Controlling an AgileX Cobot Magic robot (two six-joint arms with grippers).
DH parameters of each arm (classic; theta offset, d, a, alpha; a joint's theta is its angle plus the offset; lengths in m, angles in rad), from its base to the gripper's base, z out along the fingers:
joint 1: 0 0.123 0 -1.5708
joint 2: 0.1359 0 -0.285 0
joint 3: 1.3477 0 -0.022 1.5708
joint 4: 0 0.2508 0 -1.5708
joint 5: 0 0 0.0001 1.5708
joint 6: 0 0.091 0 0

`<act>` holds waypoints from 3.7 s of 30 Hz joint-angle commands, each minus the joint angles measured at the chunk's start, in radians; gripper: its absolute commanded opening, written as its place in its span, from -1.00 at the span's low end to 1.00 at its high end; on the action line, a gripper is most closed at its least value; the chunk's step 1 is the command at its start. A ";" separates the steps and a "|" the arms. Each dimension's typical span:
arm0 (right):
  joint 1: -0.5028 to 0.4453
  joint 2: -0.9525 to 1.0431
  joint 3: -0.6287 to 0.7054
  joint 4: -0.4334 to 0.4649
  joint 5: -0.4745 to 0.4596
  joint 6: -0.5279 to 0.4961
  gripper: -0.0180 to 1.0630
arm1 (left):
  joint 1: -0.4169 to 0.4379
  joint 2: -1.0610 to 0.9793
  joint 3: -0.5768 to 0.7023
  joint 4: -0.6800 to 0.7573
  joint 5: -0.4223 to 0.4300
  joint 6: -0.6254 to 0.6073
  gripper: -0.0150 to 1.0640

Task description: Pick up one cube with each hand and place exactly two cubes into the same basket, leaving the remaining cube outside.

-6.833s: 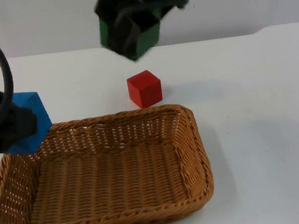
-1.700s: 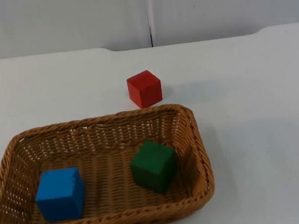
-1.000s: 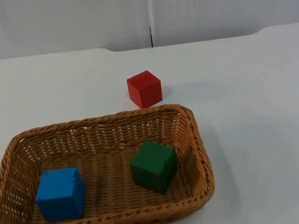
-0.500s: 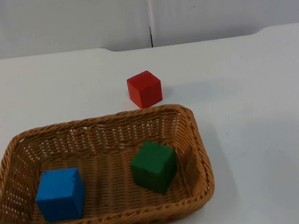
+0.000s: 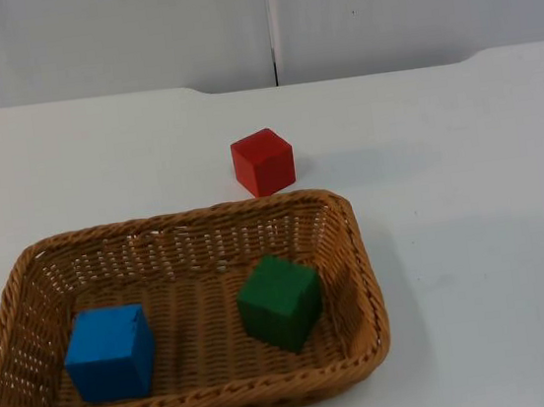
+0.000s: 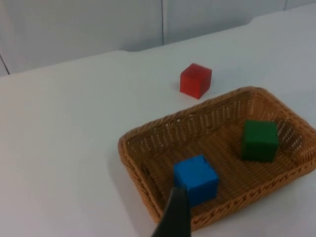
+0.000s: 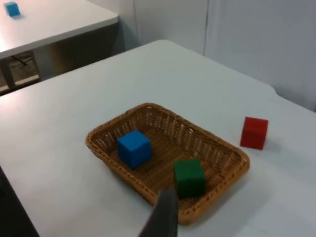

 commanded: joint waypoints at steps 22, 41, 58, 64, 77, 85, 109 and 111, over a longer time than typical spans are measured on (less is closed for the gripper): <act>0.005 -0.277 0.062 -0.090 0.270 0.090 0.42 | -0.005 -0.004 0.084 0.022 -0.015 -0.009 0.38; 0.005 -0.277 0.126 -0.090 0.312 0.095 0.42 | -0.005 -0.004 0.084 0.020 -0.015 -0.009 0.38; 0.005 -0.277 0.126 -0.090 0.312 0.095 0.99 | -0.005 -0.004 0.084 0.020 -0.015 -0.009 0.98; 0.005 -0.277 0.126 -0.090 0.312 0.095 0.99 | -0.005 -0.004 0.084 0.020 -0.015 -0.009 0.98; 0.005 -0.277 0.126 -0.090 0.312 0.095 0.99 | -0.005 -0.004 0.084 0.022 -0.015 -0.009 0.98; 0.005 -0.277 0.126 -0.090 0.312 0.095 0.99 | -0.005 -0.004 0.084 0.022 -0.015 -0.009 0.98; -0.213 -0.277 0.126 -0.084 0.312 0.095 0.99 | -0.005 -0.004 0.084 0.022 -0.015 -0.009 0.97; -0.240 -0.277 0.126 -0.084 0.312 0.095 0.99 | -0.005 -0.004 0.084 0.022 -0.015 -0.009 0.97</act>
